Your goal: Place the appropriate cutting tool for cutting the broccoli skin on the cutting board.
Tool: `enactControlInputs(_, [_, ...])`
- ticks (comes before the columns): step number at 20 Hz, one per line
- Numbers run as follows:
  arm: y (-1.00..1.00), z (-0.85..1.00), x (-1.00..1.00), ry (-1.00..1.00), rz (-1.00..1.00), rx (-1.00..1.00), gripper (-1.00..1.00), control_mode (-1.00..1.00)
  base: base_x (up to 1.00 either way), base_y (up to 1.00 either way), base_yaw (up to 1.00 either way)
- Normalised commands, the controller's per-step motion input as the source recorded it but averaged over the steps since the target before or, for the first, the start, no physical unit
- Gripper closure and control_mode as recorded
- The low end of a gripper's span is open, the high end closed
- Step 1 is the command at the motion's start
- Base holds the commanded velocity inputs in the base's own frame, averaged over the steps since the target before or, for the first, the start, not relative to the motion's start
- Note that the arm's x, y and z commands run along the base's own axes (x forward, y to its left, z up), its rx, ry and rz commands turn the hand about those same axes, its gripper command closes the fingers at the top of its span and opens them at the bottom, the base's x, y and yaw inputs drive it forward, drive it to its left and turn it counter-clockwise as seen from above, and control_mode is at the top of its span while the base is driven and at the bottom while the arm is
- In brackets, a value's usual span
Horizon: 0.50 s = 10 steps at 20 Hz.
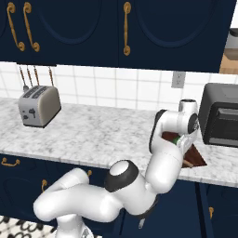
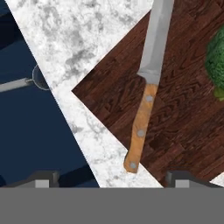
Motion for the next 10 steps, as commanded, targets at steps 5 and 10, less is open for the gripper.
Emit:
enactControlInputs(5, [0.5,0.42,-0.69,-0.09,0.02,-0.05,-1.0,-1.0,0.0,0.0,0.0])
enactControlInputs(10, [0.9,0.26,-0.51,-0.11,0.12,-0.17,-1.0,-1.0,0.0,0.0,0.0])
